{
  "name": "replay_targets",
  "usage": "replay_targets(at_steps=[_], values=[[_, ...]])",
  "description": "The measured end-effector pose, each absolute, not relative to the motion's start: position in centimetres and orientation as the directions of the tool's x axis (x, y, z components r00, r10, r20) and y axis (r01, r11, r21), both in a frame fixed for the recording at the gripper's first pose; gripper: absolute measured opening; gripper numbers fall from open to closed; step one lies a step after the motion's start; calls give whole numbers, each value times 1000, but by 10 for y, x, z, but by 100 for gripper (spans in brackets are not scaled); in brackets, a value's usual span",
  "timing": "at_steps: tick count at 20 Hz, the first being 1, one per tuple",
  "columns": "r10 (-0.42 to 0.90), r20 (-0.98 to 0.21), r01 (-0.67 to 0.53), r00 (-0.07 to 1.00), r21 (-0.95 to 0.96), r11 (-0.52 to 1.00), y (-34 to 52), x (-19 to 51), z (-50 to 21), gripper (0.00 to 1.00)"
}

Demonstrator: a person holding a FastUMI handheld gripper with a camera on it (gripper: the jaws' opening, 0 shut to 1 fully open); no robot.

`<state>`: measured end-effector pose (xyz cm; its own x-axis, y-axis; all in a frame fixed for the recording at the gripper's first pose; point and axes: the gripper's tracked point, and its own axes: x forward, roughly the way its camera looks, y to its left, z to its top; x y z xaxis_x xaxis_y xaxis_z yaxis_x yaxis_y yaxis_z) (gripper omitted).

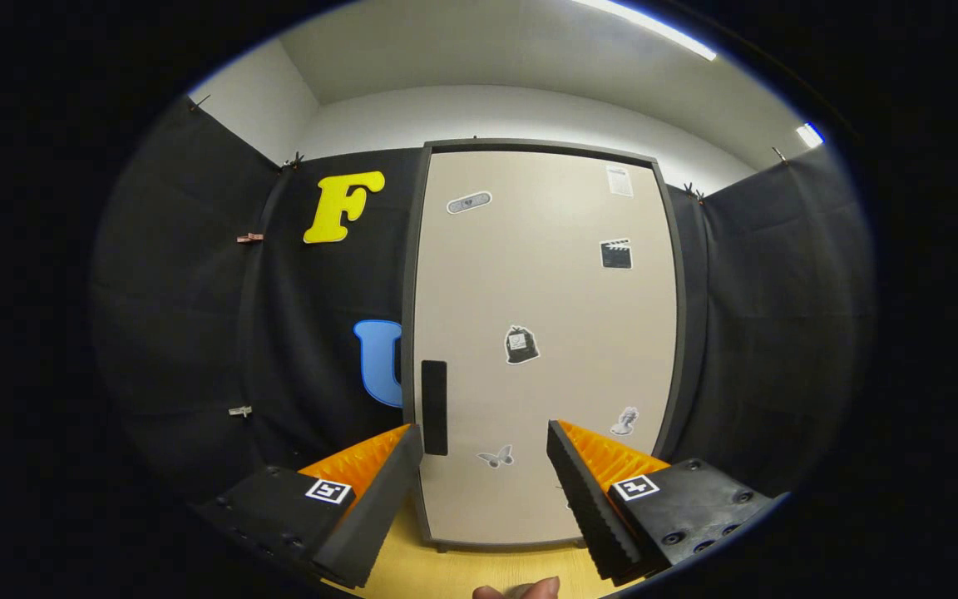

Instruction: Open the shoe cabinet door, grab the shoes and put them into the shoe cabinet, then close the shoe cabinet door.

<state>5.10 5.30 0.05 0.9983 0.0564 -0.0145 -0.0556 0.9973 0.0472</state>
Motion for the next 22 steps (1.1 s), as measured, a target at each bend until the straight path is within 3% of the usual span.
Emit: replay_targets(at_steps=[22], values=[[70,-135,-56,988,105,993,102,204,-75,98]])
